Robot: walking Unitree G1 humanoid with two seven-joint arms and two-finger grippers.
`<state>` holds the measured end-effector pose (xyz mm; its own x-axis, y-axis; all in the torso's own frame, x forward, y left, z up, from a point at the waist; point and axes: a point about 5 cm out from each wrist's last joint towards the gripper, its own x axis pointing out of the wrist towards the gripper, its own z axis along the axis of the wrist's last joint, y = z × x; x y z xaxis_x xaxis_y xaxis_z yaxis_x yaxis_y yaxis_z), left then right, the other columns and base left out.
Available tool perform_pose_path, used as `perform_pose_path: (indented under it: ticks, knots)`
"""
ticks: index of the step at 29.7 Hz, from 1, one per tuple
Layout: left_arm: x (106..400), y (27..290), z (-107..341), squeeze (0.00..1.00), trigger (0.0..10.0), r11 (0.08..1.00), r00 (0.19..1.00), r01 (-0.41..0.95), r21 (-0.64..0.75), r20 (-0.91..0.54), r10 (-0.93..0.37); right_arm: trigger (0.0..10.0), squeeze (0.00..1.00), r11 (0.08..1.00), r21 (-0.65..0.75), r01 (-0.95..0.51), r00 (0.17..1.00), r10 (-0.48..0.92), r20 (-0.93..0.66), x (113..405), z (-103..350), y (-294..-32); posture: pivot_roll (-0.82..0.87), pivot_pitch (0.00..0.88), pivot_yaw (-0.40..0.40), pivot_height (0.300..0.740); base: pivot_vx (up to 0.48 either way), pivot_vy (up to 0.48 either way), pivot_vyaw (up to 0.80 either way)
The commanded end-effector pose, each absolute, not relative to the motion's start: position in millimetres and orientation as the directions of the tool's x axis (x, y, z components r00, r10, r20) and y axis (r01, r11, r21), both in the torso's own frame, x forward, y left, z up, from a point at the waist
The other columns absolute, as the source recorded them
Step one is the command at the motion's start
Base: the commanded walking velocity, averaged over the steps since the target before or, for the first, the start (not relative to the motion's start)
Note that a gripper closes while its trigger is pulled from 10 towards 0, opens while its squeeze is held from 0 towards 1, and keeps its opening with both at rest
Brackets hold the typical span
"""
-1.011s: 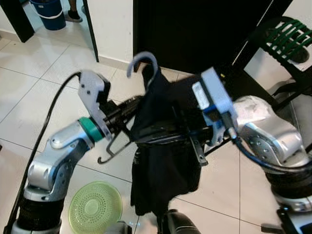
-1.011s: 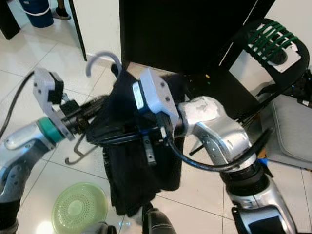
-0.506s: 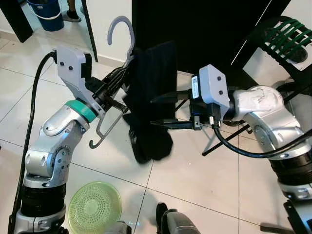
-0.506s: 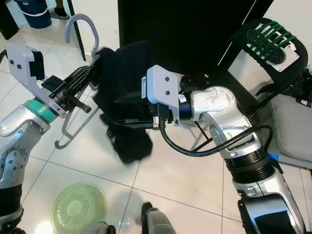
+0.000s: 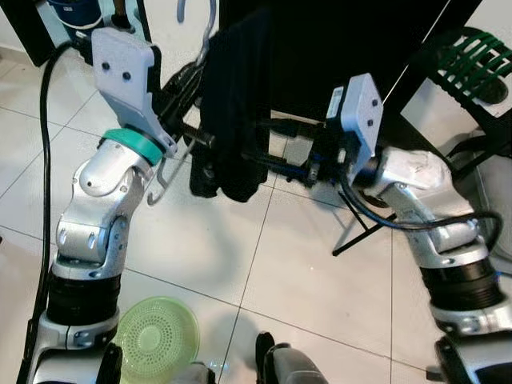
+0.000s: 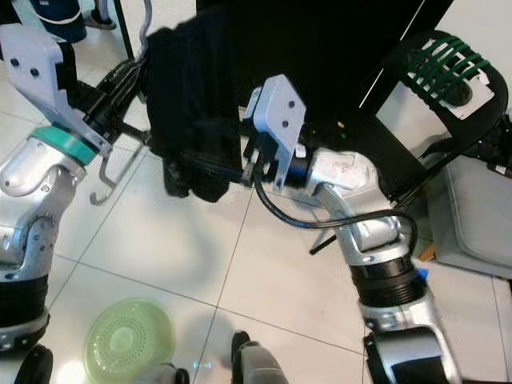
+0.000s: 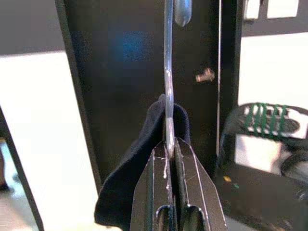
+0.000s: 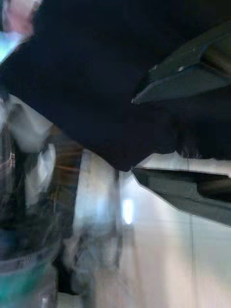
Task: Hang hanger
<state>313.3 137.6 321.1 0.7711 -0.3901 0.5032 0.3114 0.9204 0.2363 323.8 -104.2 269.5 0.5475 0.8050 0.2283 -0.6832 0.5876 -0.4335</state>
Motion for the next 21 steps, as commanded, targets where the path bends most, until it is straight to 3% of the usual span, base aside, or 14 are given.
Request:
perform_pose_path:
  ticks: [1, 5, 6, 7, 9, 10, 12, 16, 21]
  knots:
    - [303.7, 133.7, 342.7, 0.00, 10.0, 0.896, 0.683, 0.344, 0.281, 0.579, -0.444, 10.0, 0.00, 0.730, -0.431, -0.531, 0.693, 0.666, 0.276, 335.3, 261.5, -122.2, -0.02, 0.095, 0.001, 0.740, 0.000, 0.000, 0.00]
    - [303.0, 135.3, 344.5, 0.00, 10.0, 0.875, 0.668, 0.384, 0.294, 0.565, -0.484, 10.0, 0.00, 0.771, -0.455, -0.447, 0.736, 0.605, 0.303, 339.1, 263.3, -131.5, -0.02, 0.094, 0.010, 0.740, 0.000, 0.000, 0.00]
    - [302.8, 139.4, 343.4, 0.00, 10.0, 0.855, 0.659, 0.424, 0.299, 0.545, -0.518, 10.0, 0.00, 0.786, -0.496, -0.369, 0.760, 0.562, 0.327, 340.0, 270.5, -143.7, -0.02, 0.094, 0.013, 0.740, 0.000, 0.000, 0.00]
    - [303.2, 145.5, 340.7, 0.00, 10.0, 0.844, 0.661, 0.450, 0.290, 0.527, -0.534, 10.0, 0.00, 0.772, -0.557, -0.307, 0.764, 0.549, 0.340, 337.8, 281.1, -156.0, -0.03, 0.095, 0.016, 0.740, 0.000, 0.000, 0.00]
    - [303.2, 145.5, 340.7, 0.00, 10.0, 0.844, 0.661, 0.450, 0.290, 0.527, -0.534, 10.0, 0.00, 0.772, -0.557, -0.307, 0.764, 0.549, 0.340, 337.8, 281.1, -156.0, -0.03, 0.095, 0.016, 0.740, 0.000, 0.000, 0.00]
    - [303.9, 153.1, 336.0, 0.00, 10.0, 0.837, 0.668, 0.473, 0.273, 0.509, -0.543, 10.0, 0.00, 0.735, -0.637, -0.230, 0.758, 0.546, 0.356, 332.9, 299.4, -172.9, -0.05, 0.097, 0.014, 0.740, 0.000, 0.000, 0.00]
    - [303.9, 153.1, 336.0, 0.00, 10.0, 0.837, 0.668, 0.473, 0.273, 0.509, -0.543, 10.0, 0.00, 0.735, -0.637, -0.230, 0.758, 0.546, 0.356, 332.9, 299.4, -172.9, -0.05, 0.097, 0.014, 0.740, 0.000, 0.000, 0.00]
    - [305.0, 165.5, 315.5, 0.00, 10.0, 0.811, 0.678, 0.553, 0.192, 0.463, -0.571, 10.0, 0.00, 0.591, -0.800, -0.104, 0.712, 0.606, 0.355, 310.2, 357.8, -207.5, -0.09, 0.096, 0.010, 0.740, 0.000, 0.000, 0.00]
    - [303.4, 166.5, 299.3, 0.00, 10.0, 0.742, 0.636, 0.655, 0.143, 0.425, -0.644, 10.0, 0.00, 0.463, -0.875, -0.141, 0.674, 0.692, 0.258, 297.5, 377.9, -208.6, -0.13, 0.093, 0.020, 0.740, 0.000, 0.000, 0.00]
